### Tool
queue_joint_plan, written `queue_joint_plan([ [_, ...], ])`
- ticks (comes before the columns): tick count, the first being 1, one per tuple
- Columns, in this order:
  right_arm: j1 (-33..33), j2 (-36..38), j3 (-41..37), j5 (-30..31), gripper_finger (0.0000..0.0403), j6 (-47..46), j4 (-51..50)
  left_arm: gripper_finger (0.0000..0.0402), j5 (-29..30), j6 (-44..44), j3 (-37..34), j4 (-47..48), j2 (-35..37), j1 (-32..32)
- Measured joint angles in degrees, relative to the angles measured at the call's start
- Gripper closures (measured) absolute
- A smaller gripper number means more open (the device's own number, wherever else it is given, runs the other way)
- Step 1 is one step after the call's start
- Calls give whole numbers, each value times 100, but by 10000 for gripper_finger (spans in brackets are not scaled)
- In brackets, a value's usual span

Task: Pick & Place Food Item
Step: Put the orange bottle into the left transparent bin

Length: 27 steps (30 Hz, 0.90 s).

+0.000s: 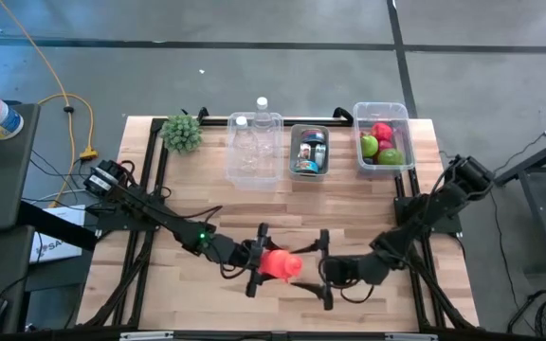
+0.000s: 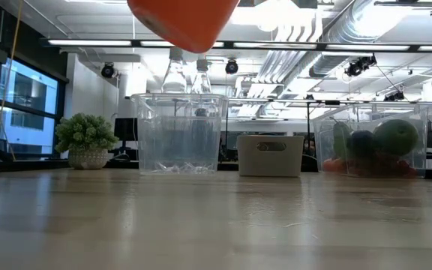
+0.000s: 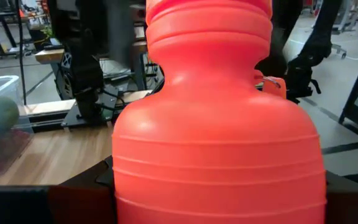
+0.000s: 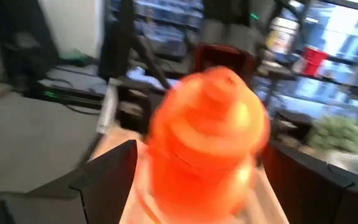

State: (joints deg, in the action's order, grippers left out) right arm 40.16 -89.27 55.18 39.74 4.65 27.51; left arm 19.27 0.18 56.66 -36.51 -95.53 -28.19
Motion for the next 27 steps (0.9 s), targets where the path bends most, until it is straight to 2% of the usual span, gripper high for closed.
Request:
queue_joint_plan([
  [8,-376,-97,4,-1914,73,-107,37,158,-115,155,0,39,-4,-19],
  [10,-380,-103,4,-2101,73,-234,60,158,-123,158,0,54,-6,-48],
  [14,-374,-103,7,-1902,73,-530,28,158,-63,157,0,66,-7,-50],
  [22,-456,-112,7,-1154,75,-231,81,158,83,92,0,18,-7,12],
  [27,-492,-117,7,-1009,114,-9,102,158,66,70,0,26,-7,36],
])
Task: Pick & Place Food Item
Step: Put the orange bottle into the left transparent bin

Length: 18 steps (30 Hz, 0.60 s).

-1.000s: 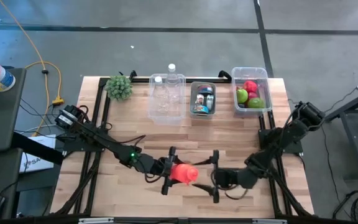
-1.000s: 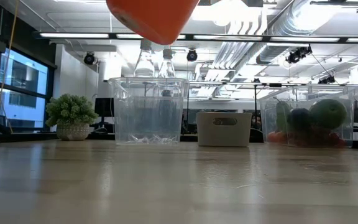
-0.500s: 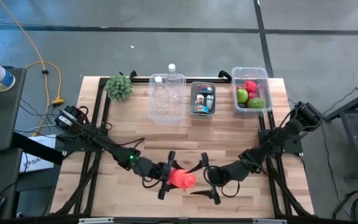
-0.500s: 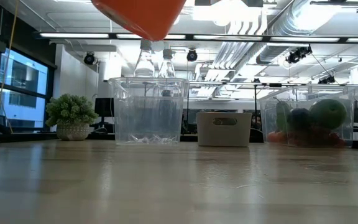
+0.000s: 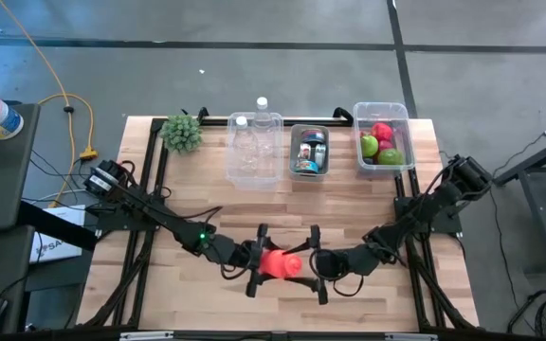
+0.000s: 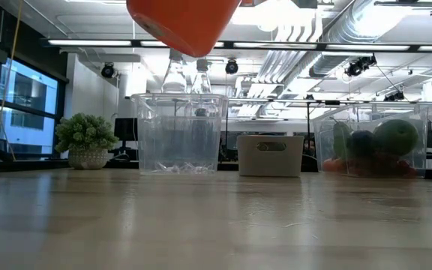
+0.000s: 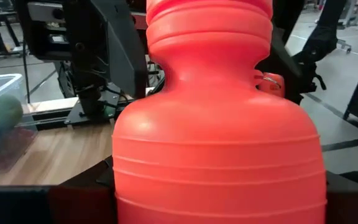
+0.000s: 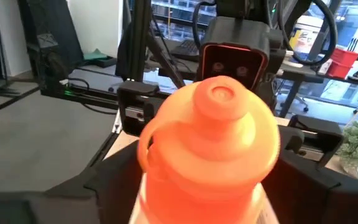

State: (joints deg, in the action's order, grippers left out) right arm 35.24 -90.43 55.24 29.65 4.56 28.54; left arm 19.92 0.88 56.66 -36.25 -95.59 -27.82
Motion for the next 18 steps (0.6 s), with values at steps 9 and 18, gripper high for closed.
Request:
queue_joint_plan([
  [9,0,0,0,74,227,148,-78,158,-28,120,2,41,0,39],
  [18,-4,0,4,2,227,187,-105,152,191,77,2,52,0,13],
])
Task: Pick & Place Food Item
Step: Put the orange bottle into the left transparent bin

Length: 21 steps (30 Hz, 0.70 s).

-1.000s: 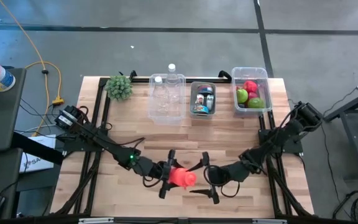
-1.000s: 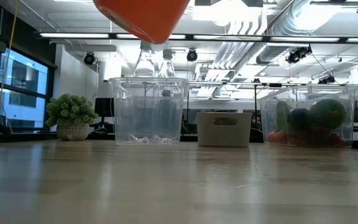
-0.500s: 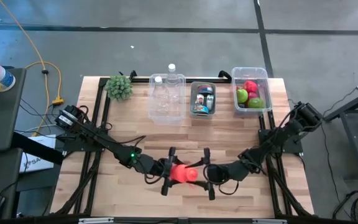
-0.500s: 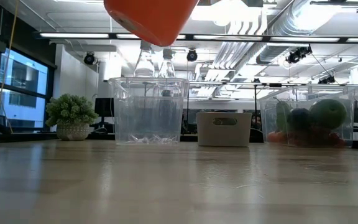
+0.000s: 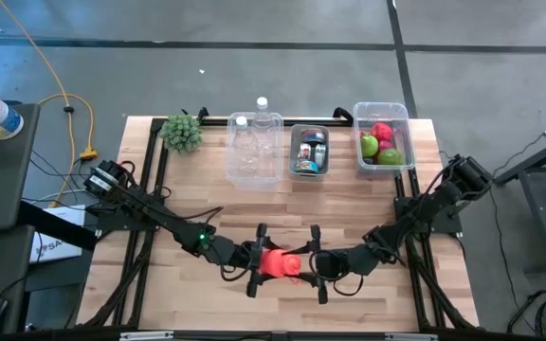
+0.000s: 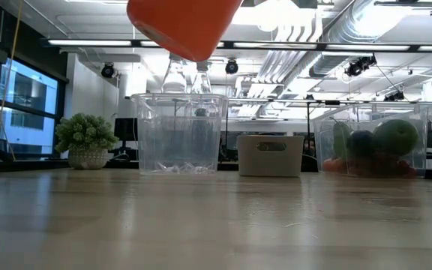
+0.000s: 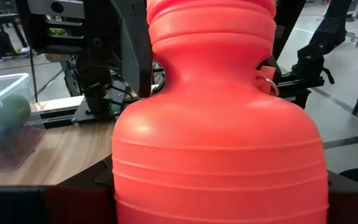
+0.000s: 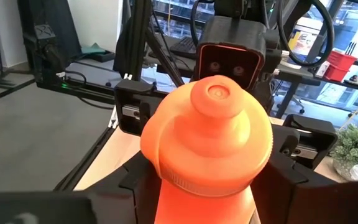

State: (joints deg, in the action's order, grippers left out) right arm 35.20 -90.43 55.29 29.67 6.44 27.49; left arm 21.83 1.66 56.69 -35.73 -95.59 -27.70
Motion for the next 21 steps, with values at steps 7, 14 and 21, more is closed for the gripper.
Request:
queue_joint_plan([
  [7,0,0,2,4,224,4,-19,123,73,12,0,-17,0,-93],
  [14,0,0,2,7,225,-2,-63,97,85,146,7,33,0,-150],
  [21,4,0,2,-30,225,2,-76,72,190,1032,7,76,2,-347],
])
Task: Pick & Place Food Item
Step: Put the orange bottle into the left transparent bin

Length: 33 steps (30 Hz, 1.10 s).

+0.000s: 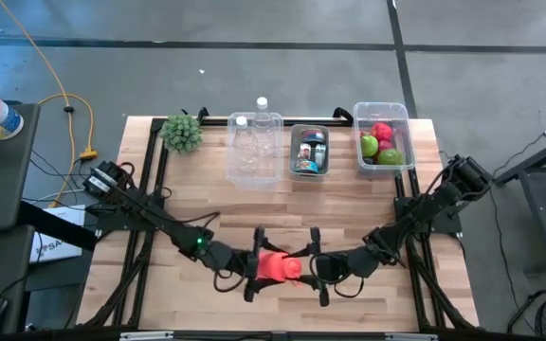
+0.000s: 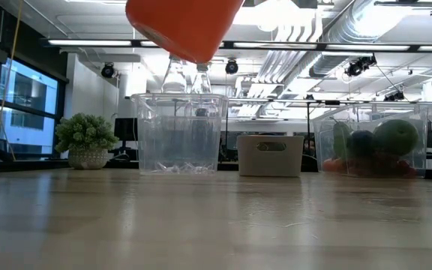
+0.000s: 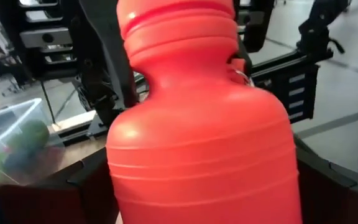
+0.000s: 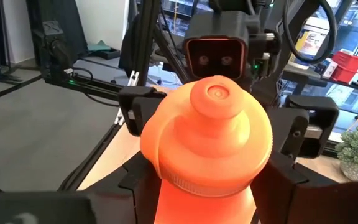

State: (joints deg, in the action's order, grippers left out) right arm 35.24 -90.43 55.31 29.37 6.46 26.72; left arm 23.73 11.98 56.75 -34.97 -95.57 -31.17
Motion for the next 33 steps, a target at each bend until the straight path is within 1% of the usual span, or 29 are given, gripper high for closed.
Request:
queue_joint_plan([
  [3,0,0,0,16,225,-4,-16,58,240,128,0,1,0,-49],
  [5,-2,0,0,64,225,-4,-95,53,598,137,0,-3,0,-101],
  [8,-8,0,-9,161,225,-93,-241,52,1325,156,4,-60,7,-231],
  [10,-11,0,-9,283,225,-182,-322,51,1711,365,4,-97,4,-338],
  [11,-9,0,-9,370,225,-208,-382,51,1807,522,4,-120,4,-388],
  [15,-5,-11,-11,552,225,-283,-694,51,1859,1151,4,-265,7,-589],
  [17,-21,-11,-11,644,225,-370,-769,51,1840,1240,4,-297,7,-651],
  [20,-93,-11,-11,618,225,-640,-996,51,1842,1102,4,-344,7,-646],
  [26,-264,-11,-11,505,225,-1086,-1364,51,1818,538,4,-298,7,-411],
  [29,-330,-11,-11,452,225,-1285,-1579,51,1812,462,4,-292,7,-322],
  [33,-394,-11,-11,216,225,-1665,-1892,51,1813,448,2,-217,7,-246],
])
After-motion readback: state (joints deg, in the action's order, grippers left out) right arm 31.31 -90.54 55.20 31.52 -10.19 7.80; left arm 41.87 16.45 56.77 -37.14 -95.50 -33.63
